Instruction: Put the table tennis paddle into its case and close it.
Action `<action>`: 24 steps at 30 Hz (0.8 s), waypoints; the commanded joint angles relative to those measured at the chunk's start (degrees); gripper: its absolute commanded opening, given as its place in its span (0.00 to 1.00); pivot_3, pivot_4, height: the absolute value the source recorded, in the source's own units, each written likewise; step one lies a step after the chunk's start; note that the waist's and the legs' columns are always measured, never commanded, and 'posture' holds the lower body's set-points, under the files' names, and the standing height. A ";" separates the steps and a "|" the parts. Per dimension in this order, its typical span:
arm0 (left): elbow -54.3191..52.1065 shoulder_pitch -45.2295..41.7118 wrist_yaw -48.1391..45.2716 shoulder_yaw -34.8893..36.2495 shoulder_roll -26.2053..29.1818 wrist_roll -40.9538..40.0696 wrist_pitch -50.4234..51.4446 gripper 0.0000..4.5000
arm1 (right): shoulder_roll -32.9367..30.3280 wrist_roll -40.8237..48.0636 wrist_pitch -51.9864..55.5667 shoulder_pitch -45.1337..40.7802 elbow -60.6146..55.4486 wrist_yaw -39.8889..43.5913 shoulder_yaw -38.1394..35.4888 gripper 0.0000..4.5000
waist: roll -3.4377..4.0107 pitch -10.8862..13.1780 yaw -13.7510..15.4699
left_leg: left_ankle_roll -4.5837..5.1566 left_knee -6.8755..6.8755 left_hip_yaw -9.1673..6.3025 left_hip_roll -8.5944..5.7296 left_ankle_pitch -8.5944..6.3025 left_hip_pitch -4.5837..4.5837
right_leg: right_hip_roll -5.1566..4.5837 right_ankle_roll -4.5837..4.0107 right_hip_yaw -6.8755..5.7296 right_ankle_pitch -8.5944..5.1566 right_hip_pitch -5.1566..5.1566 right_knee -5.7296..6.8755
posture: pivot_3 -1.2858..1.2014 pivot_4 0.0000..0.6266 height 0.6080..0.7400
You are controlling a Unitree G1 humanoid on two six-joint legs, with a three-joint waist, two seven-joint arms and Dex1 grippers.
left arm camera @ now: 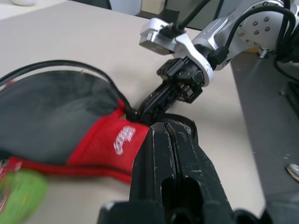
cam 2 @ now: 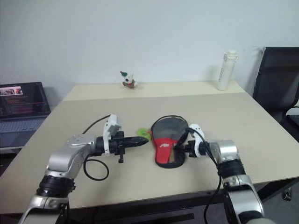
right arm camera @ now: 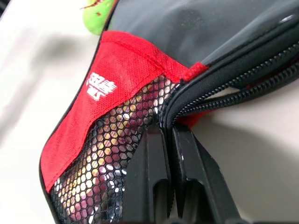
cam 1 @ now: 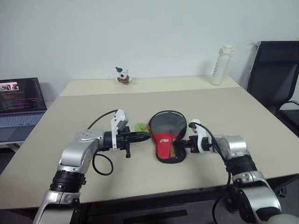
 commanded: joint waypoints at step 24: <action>-4.28 1.97 -1.22 -1.41 1.12 -2.78 0.61 0.00 | 7.17 14.55 26.94 19.77 -38.09 -17.63 -13.66 0.00 | 0.00 0.00 1.78 | -0.01 0.00 0.01 0.00 -0.01 -0.03 | 0.02 0.00 -0.02 -0.26 0.00 -0.07 | 0.52 0.24 1.00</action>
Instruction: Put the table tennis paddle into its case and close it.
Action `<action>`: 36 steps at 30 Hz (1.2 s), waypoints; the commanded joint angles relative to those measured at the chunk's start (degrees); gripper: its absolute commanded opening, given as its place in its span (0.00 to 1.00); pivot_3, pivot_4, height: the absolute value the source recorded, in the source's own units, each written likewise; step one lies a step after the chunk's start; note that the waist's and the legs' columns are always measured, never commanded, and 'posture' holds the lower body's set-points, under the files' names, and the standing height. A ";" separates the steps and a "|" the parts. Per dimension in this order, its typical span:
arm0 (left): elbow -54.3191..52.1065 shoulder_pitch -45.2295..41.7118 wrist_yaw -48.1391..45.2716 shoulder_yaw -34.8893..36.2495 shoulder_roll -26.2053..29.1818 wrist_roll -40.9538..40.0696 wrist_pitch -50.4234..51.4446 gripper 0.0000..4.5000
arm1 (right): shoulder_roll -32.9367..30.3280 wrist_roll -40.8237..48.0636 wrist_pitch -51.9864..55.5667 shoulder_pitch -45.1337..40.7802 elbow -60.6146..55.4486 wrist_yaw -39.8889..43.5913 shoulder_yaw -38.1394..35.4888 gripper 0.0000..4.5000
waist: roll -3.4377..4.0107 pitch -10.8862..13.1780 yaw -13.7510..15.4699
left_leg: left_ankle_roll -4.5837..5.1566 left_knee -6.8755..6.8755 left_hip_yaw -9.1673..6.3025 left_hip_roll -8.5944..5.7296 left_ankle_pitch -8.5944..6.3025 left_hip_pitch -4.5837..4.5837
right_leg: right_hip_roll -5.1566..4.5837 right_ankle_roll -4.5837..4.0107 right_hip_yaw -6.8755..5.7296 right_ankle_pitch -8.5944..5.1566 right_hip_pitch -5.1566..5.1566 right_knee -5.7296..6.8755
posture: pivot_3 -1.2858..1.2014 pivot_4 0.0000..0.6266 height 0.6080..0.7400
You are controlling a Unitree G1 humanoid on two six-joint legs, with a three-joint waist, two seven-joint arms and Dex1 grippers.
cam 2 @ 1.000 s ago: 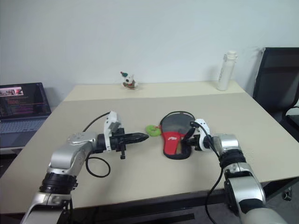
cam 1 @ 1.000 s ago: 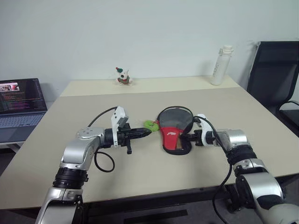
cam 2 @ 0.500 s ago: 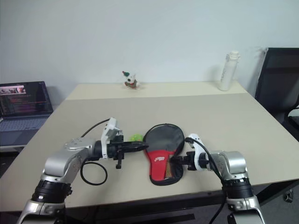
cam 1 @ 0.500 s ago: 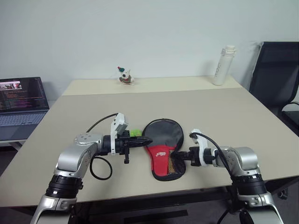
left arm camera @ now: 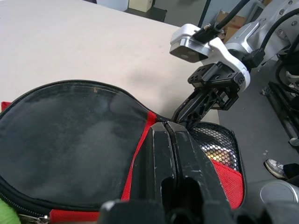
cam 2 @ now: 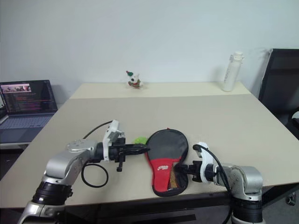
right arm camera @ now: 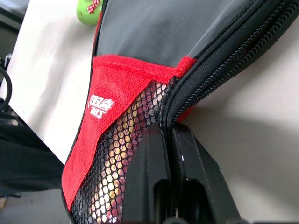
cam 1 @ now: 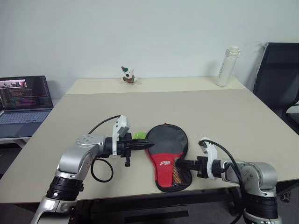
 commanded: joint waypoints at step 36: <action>8.32 -0.21 18.02 4.40 0.34 5.06 -3.62 0.52 | -8.34 -2.94 -38.82 -9.10 6.63 5.67 24.50 1.00 | -0.03 0.00 1.37 | -0.03 -0.02 -0.03 0.04 -0.03 -0.12 | 0.02 -0.09 -0.08 0.01 0.00 -0.25 | 0.52 0.24 1.00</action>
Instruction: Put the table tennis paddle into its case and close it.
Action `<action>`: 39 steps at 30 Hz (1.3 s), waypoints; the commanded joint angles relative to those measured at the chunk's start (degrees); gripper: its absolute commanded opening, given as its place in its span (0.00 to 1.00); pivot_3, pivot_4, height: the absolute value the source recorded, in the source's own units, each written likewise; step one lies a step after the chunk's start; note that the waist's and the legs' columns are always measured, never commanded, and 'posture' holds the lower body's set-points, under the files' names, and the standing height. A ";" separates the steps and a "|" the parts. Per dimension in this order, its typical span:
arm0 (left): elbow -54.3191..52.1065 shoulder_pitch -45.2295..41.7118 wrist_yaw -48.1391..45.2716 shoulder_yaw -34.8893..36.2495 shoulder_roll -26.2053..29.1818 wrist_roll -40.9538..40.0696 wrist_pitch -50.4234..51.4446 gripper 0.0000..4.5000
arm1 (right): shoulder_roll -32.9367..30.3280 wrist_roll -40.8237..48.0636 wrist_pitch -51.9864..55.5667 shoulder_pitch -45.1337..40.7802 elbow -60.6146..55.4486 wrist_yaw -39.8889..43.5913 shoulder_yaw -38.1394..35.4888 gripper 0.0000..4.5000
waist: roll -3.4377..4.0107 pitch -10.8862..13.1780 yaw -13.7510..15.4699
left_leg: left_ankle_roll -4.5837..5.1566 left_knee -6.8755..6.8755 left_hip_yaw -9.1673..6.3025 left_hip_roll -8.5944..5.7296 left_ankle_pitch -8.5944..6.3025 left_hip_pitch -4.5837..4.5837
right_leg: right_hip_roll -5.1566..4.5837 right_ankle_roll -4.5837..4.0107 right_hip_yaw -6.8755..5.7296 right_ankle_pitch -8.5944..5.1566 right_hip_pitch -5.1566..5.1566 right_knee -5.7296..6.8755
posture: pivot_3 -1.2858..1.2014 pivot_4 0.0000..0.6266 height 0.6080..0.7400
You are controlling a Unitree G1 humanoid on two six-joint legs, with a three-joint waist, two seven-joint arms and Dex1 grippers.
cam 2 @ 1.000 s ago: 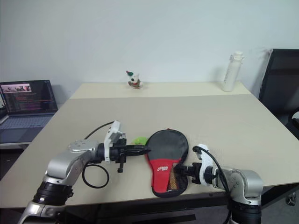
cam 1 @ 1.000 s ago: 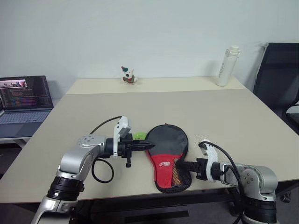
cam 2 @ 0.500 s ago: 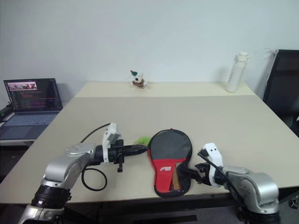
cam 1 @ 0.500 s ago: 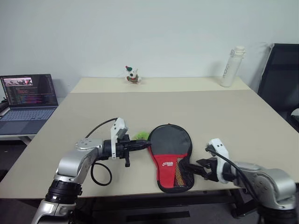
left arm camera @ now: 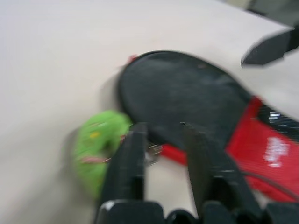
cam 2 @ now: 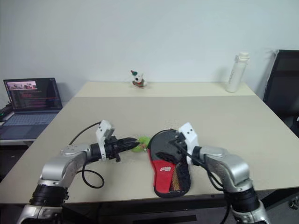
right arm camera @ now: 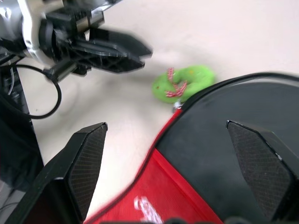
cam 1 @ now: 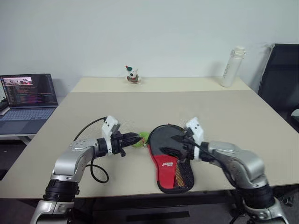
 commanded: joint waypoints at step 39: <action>31.81 -14.87 0.07 -8.03 -7.58 16.42 -13.08 0.03 | 5.27 -19.27 -18.50 -2.14 18.59 -2.22 12.12 1.00 | -0.02 -0.01 -0.11 | -0.02 0.04 -0.01 -0.02 -0.01 0.09 | 0.02 -0.01 -0.01 0.01 0.02 0.16 | 0.52 0.24 1.00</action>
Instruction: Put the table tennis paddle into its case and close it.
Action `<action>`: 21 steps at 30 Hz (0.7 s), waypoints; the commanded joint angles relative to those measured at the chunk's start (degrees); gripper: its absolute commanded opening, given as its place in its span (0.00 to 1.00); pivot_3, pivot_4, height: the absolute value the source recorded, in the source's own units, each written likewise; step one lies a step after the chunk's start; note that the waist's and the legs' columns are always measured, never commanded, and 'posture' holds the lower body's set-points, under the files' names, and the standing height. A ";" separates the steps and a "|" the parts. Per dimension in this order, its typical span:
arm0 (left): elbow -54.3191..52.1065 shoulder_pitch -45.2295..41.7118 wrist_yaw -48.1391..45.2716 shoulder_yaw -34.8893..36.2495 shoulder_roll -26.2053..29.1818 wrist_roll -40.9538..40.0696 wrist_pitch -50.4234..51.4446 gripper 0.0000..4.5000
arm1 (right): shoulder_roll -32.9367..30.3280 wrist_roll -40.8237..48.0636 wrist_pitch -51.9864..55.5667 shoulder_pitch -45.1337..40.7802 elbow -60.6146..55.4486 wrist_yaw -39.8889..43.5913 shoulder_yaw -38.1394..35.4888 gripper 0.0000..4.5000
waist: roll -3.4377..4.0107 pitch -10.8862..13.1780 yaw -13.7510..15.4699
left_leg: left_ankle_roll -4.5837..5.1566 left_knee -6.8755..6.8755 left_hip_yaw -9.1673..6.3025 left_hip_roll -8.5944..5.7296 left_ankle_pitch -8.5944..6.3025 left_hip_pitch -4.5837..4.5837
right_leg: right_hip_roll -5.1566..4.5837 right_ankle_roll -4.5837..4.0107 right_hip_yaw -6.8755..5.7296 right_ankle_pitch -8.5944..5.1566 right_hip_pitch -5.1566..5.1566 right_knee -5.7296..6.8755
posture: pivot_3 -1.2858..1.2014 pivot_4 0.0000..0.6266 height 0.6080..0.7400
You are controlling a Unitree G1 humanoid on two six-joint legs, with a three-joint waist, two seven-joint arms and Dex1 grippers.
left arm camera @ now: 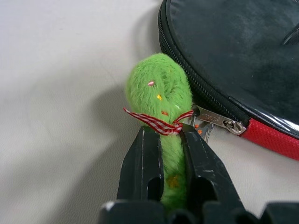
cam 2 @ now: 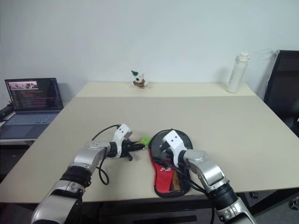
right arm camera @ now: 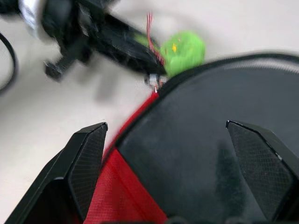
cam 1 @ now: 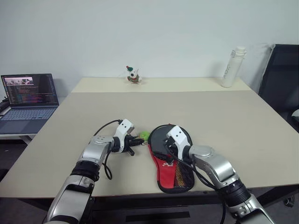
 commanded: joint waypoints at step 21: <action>36.65 -25.25 25.14 -0.38 -10.03 13.96 -18.46 0.03 | -0.93 -4.97 0.80 4.83 2.25 -0.59 1.69 1.00 | -0.23 -0.17 0.11 | -0.01 0.07 -0.07 -0.04 0.01 0.12 | 0.01 0.00 -0.08 0.07 0.20 0.00 | 0.52 0.24 1.00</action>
